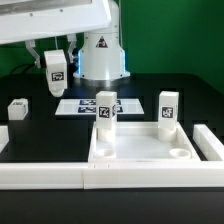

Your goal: Assemble square table

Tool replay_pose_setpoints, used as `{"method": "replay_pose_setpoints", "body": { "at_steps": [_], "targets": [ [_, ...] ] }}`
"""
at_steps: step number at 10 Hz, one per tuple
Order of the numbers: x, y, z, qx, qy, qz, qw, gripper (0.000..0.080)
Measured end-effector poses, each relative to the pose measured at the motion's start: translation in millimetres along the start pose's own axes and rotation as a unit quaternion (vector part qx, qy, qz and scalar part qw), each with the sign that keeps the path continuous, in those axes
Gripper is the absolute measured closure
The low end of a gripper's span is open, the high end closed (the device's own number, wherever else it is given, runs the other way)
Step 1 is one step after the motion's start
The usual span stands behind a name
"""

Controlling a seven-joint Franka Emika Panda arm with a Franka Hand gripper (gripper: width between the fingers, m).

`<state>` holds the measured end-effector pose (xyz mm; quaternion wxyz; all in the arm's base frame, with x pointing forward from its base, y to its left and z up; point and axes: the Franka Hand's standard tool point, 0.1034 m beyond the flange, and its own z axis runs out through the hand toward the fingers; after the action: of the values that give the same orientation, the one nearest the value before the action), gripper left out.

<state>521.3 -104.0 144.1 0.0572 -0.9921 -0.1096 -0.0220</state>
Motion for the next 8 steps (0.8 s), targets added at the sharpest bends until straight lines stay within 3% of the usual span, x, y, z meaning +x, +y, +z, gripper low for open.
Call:
{"method": "replay_pose_setpoints", "body": {
  "at_steps": [1,2,4,6,8],
  "targets": [
    [-1.6,-10.6,2.3,-0.01,0.038,0.016,0.999,0.0508],
    [10.5,-28.1,3.0,-0.022,0.065,0.034,0.997,0.0508],
    [56.7,-65.3,1.7,-0.042,0.139,0.058,0.988,0.0508],
    [85.2,-90.3,4.0,-0.06,0.202,0.064,0.975,0.0508],
    [81.0,-69.6,0.4,-0.107,0.258,0.047,0.959,0.0508]
  ]
}}
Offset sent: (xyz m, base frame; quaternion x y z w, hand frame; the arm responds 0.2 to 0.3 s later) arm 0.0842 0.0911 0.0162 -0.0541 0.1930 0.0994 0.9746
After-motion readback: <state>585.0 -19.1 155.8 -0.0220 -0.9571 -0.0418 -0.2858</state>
